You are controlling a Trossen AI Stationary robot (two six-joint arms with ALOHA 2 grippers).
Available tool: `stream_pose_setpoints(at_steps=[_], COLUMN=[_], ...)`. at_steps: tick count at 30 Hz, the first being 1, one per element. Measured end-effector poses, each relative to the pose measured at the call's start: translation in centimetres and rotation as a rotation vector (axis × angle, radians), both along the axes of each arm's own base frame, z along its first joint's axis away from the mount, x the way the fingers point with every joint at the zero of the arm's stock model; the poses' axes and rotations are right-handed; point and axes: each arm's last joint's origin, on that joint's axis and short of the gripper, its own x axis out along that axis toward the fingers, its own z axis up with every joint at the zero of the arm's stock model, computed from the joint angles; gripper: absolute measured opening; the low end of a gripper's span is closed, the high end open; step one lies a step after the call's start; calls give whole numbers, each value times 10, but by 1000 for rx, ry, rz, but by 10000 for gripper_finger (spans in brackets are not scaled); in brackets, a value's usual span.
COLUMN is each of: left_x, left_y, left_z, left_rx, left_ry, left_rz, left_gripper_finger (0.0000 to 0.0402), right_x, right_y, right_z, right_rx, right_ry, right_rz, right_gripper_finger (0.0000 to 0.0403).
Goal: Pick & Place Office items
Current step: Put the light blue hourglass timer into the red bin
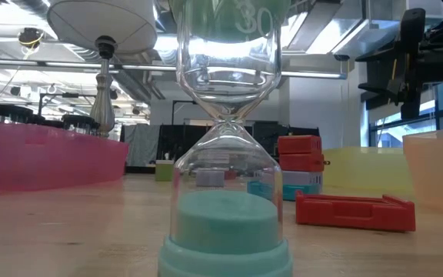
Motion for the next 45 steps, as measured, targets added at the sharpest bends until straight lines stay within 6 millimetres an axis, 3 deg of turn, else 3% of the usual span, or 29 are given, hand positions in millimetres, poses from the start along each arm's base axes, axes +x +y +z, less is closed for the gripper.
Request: stream_pose_setpoints(at_steps=[8, 17, 26, 36, 45], left_x=[-9, -20, -14, -15, -15], left_y=[-20, -41, -48, -45, -46], left_z=[-5, -10, -44, -59, -65], left_rx=[-17, -18, 27, 138, 97], left_ry=[4, 27, 104, 209, 242], left_rz=[-79, -184, -196, -217, -253], left_gripper_finger=[336, 338, 338, 336, 336], right_x=[0, 0, 0, 0, 0], right_y=[0, 0, 0, 0, 0], right_z=[0, 0, 0, 0, 0], right_rx=[0, 0, 0, 0, 0], right_ry=[0, -1, -1, -1, -1], right_rz=[0, 0, 0, 0, 0], right_gripper_finger=[281, 281, 281, 281, 281])
